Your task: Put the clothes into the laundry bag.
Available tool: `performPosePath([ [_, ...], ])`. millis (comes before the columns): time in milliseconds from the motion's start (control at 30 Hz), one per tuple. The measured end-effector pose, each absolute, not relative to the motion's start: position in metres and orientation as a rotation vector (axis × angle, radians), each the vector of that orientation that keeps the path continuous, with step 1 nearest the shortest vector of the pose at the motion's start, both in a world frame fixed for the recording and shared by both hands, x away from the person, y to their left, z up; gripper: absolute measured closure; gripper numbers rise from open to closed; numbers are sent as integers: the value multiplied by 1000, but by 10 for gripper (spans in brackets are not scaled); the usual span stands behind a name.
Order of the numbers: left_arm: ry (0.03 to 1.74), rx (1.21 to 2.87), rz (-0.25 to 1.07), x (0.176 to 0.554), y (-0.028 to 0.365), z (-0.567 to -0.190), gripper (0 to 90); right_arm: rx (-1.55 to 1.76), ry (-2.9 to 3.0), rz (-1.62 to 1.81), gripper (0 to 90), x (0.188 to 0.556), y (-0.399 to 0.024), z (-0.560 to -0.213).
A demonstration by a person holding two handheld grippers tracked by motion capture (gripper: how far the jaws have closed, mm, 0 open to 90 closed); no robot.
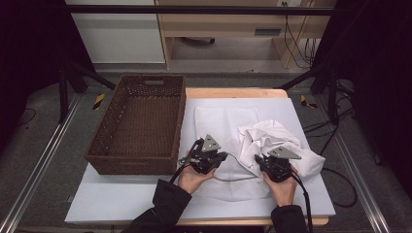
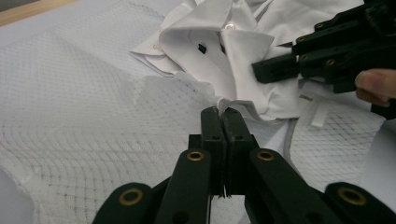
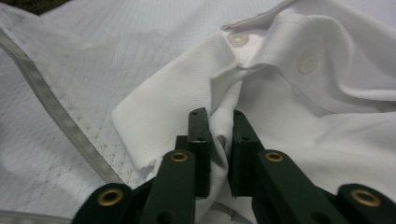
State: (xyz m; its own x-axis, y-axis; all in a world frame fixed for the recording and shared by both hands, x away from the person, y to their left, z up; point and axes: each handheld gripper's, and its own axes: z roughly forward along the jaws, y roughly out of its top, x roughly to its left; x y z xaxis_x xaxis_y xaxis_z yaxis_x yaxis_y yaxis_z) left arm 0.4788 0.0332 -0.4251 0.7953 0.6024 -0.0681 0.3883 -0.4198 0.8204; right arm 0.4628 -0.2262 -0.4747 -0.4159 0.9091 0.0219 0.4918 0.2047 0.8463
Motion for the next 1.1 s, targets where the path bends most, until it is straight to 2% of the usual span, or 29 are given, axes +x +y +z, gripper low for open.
performPosePath([
  [100,746,2060,292,480,34,-425,890,1288,1969,1148,861,456,-233,-466],
  [367,800,2065,280,486,32,-427,890,1121,1893,1348,864,423,-248,-420],
  [500,818,2056,275,489,30,-426,890,1052,1935,1410,863,411,-243,-412],
  [700,828,2023,273,489,29,-418,891,1003,2045,1416,862,403,-220,-430],
  [1100,797,2008,254,485,30,-415,892,1010,2211,1274,852,426,-183,-469],
])
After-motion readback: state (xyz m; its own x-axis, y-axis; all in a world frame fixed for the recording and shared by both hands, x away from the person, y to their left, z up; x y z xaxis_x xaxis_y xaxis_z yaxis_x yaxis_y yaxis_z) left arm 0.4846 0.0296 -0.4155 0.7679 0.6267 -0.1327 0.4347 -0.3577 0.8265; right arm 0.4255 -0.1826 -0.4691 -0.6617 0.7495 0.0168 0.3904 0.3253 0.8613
